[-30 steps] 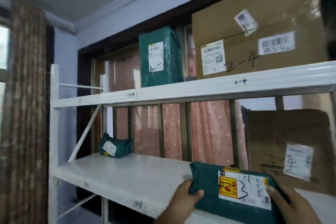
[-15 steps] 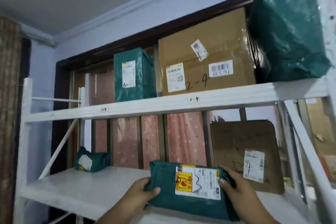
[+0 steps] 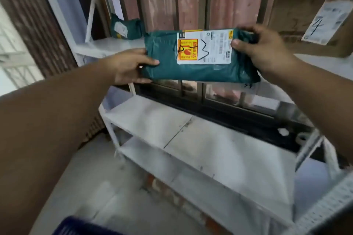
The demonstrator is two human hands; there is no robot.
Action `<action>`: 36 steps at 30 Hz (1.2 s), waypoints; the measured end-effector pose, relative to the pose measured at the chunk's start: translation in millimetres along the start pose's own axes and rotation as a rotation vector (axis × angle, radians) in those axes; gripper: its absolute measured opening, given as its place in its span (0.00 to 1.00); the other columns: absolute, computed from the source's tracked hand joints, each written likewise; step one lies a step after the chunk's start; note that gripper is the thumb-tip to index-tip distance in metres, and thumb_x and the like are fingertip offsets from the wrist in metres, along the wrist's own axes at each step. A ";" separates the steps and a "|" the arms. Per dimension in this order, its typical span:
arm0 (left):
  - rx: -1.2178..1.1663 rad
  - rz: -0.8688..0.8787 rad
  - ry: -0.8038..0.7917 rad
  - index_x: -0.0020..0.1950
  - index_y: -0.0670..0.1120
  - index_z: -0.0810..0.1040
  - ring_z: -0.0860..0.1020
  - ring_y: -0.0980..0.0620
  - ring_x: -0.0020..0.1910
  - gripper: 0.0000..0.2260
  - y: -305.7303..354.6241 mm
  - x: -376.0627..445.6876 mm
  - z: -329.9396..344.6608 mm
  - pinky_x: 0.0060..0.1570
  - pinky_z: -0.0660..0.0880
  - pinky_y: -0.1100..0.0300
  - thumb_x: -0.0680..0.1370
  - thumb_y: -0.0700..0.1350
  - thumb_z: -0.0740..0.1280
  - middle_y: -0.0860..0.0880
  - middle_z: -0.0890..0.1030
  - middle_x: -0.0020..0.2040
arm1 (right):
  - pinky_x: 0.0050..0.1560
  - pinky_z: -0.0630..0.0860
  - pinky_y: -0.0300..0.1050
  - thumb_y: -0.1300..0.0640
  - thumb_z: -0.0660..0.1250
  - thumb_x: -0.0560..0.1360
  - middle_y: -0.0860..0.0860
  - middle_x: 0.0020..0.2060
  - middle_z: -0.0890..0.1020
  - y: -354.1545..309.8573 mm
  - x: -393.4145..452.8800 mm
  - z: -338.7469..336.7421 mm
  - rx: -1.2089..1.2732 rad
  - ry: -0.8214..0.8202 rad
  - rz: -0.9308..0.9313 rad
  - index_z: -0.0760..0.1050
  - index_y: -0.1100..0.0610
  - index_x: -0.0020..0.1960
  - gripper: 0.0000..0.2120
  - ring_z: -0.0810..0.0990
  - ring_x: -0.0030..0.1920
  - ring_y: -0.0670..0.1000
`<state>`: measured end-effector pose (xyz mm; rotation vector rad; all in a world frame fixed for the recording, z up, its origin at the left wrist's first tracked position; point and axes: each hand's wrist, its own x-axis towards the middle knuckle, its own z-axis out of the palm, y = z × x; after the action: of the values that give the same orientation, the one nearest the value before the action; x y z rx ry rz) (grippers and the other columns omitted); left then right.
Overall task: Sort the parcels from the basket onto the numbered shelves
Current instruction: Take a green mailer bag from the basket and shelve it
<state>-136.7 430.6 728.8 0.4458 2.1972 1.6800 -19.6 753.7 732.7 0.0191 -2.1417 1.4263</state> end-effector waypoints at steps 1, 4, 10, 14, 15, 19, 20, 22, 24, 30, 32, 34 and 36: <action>-0.017 -0.011 0.012 0.70 0.53 0.78 0.84 0.51 0.60 0.18 -6.2 -4.9 -6.0 0.56 0.81 0.49 0.81 0.39 0.68 0.51 0.85 0.64 | 0.56 0.81 0.40 0.60 0.73 0.77 0.50 0.57 0.84 -3.3 -1.7 6.2 0.026 -0.010 0.010 0.78 0.54 0.64 0.15 0.85 0.52 0.46; -0.066 -0.061 0.058 0.70 0.52 0.76 0.84 0.51 0.58 0.18 -34.5 -21.7 -22.7 0.55 0.82 0.50 0.82 0.38 0.64 0.51 0.86 0.61 | 0.56 0.83 0.44 0.57 0.74 0.77 0.48 0.55 0.86 -4.1 -9.2 34.3 0.039 -0.077 0.026 0.79 0.53 0.63 0.15 0.86 0.52 0.45; -0.097 -0.188 0.115 0.79 0.49 0.71 0.83 0.50 0.57 0.24 -102.9 -32.2 -48.9 0.55 0.80 0.50 0.82 0.37 0.61 0.46 0.81 0.71 | 0.48 0.78 0.29 0.58 0.73 0.77 0.47 0.56 0.81 13.9 -30.5 81.5 -0.113 -0.249 -0.001 0.76 0.57 0.68 0.20 0.81 0.50 0.38; -0.097 -0.243 0.083 0.78 0.51 0.73 0.82 0.50 0.61 0.24 -138.2 -26.7 -47.9 0.51 0.82 0.52 0.82 0.36 0.61 0.47 0.80 0.72 | 0.63 0.80 0.47 0.54 0.76 0.75 0.51 0.61 0.80 43.5 -34.8 98.9 -0.167 -0.341 0.024 0.75 0.54 0.68 0.23 0.80 0.61 0.49; -0.101 -0.250 0.084 0.77 0.51 0.73 0.81 0.49 0.64 0.24 -145.0 -24.5 -45.2 0.53 0.82 0.52 0.82 0.36 0.62 0.47 0.81 0.71 | 0.65 0.79 0.50 0.53 0.76 0.75 0.49 0.61 0.80 50.4 -36.2 100.4 -0.171 -0.349 0.043 0.75 0.52 0.68 0.23 0.80 0.62 0.49; -0.097 -0.274 0.087 0.76 0.49 0.75 0.80 0.45 0.68 0.22 -164.9 -12.4 -26.3 0.59 0.82 0.49 0.82 0.35 0.63 0.46 0.82 0.70 | 0.65 0.77 0.48 0.52 0.76 0.75 0.43 0.57 0.79 75.5 -40.6 96.6 -0.211 -0.377 0.137 0.75 0.50 0.69 0.24 0.78 0.58 0.42; -0.093 -0.277 0.081 0.75 0.48 0.76 0.80 0.44 0.68 0.22 -168.5 -8.7 -19.0 0.59 0.82 0.50 0.82 0.35 0.64 0.45 0.82 0.69 | 0.66 0.76 0.50 0.51 0.77 0.74 0.45 0.58 0.79 82.9 -42.2 93.9 -0.234 -0.369 0.160 0.75 0.49 0.69 0.25 0.79 0.59 0.44; -0.086 -0.277 0.068 0.71 0.48 0.77 0.80 0.44 0.67 0.19 -176.8 0.8 -3.9 0.57 0.83 0.50 0.82 0.34 0.65 0.46 0.83 0.66 | 0.68 0.76 0.52 0.49 0.78 0.72 0.48 0.63 0.79 100.4 -46.9 87.2 -0.261 -0.347 0.198 0.74 0.48 0.70 0.28 0.78 0.63 0.49; -0.088 -0.278 0.050 0.67 0.50 0.79 0.81 0.44 0.66 0.18 -187.8 13.4 10.7 0.56 0.81 0.50 0.82 0.33 0.65 0.47 0.84 0.65 | 0.63 0.79 0.45 0.54 0.77 0.74 0.49 0.61 0.79 118.1 -53.2 79.4 -0.235 -0.328 0.253 0.74 0.50 0.71 0.27 0.79 0.62 0.49; -0.128 -0.330 -0.008 0.64 0.49 0.80 0.82 0.44 0.61 0.17 -225.9 38.2 46.8 0.59 0.80 0.48 0.80 0.32 0.68 0.48 0.85 0.60 | 0.55 0.83 0.43 0.63 0.74 0.76 0.50 0.60 0.80 165.7 -72.6 72.8 -0.072 -0.277 0.430 0.74 0.54 0.70 0.25 0.82 0.58 0.50; -0.116 -0.348 -0.022 0.66 0.48 0.80 0.81 0.44 0.62 0.18 -236.8 44.7 53.1 0.64 0.79 0.46 0.79 0.32 0.69 0.47 0.85 0.62 | 0.49 0.81 0.38 0.62 0.75 0.76 0.46 0.58 0.79 177.4 -76.4 71.8 -0.110 -0.302 0.453 0.73 0.52 0.72 0.26 0.81 0.56 0.47; -0.059 -0.351 -0.012 0.68 0.48 0.79 0.81 0.45 0.63 0.20 -246.3 49.9 56.2 0.66 0.78 0.47 0.79 0.34 0.71 0.47 0.85 0.62 | 0.47 0.79 0.38 0.60 0.75 0.75 0.46 0.59 0.78 185.0 -79.1 71.8 -0.165 -0.346 0.449 0.72 0.51 0.73 0.28 0.80 0.56 0.45; -0.030 -0.333 0.027 0.68 0.48 0.78 0.82 0.46 0.61 0.19 -255.2 54.1 57.8 0.63 0.79 0.49 0.78 0.35 0.72 0.47 0.85 0.61 | 0.50 0.78 0.38 0.60 0.75 0.76 0.45 0.58 0.80 193.8 -79.9 72.9 -0.203 -0.388 0.452 0.72 0.51 0.72 0.27 0.80 0.57 0.44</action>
<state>-170.1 439.9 463.8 0.0432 2.1208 1.5416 -44.5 752.6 512.2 -0.3059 -2.7324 1.5341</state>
